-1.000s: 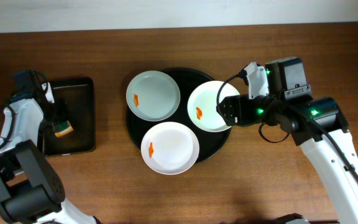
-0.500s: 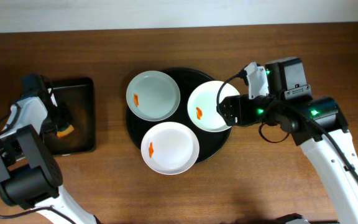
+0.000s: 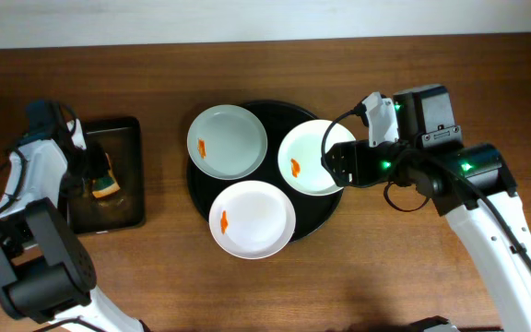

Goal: Clean dirty plates on tray and stack at the side

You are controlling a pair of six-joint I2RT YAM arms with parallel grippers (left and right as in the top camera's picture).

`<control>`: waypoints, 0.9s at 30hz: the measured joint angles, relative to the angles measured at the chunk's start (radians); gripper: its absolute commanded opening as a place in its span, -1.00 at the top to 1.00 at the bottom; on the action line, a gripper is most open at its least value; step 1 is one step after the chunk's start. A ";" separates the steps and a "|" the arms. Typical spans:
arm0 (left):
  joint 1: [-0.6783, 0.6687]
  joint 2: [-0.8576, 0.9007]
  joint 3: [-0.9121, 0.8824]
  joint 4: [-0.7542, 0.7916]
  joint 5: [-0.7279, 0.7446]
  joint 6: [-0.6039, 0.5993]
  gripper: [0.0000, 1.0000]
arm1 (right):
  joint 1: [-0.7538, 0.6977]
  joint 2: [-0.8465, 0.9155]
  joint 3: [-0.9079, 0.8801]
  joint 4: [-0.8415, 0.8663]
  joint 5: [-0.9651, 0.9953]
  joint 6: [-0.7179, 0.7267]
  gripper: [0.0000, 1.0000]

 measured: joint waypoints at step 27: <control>-0.154 -0.214 0.007 -0.038 0.008 0.037 1.00 | 0.000 0.134 0.000 0.095 -0.055 -0.001 -0.51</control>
